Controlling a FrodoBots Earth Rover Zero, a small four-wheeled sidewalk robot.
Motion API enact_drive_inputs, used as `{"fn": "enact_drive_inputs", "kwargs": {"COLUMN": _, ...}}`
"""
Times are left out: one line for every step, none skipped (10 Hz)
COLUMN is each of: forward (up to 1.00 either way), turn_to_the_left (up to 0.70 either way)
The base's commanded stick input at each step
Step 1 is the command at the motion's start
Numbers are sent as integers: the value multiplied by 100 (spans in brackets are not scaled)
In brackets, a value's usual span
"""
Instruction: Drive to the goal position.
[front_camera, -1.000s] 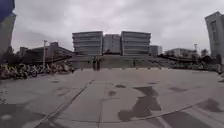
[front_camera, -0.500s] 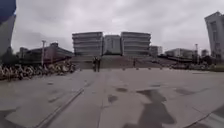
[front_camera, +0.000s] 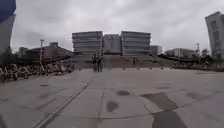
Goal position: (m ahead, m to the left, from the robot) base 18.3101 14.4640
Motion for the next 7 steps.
{"fn": "enact_drive_inputs", "kwargs": {"forward": 70, "turn_to_the_left": 0}}
{"fn": "enact_drive_inputs", "kwargs": {"forward": 70, "turn_to_the_left": 0}}
{"fn": "enact_drive_inputs", "kwargs": {"forward": 70, "turn_to_the_left": 0}}
{"fn": "enact_drive_inputs", "kwargs": {"forward": 70, "turn_to_the_left": 0}}
{"fn": "enact_drive_inputs", "kwargs": {"forward": 70, "turn_to_the_left": 0}}
{"fn": "enact_drive_inputs", "kwargs": {"forward": 70, "turn_to_the_left": 0}}
{"fn": "enact_drive_inputs", "kwargs": {"forward": 70, "turn_to_the_left": 0}}
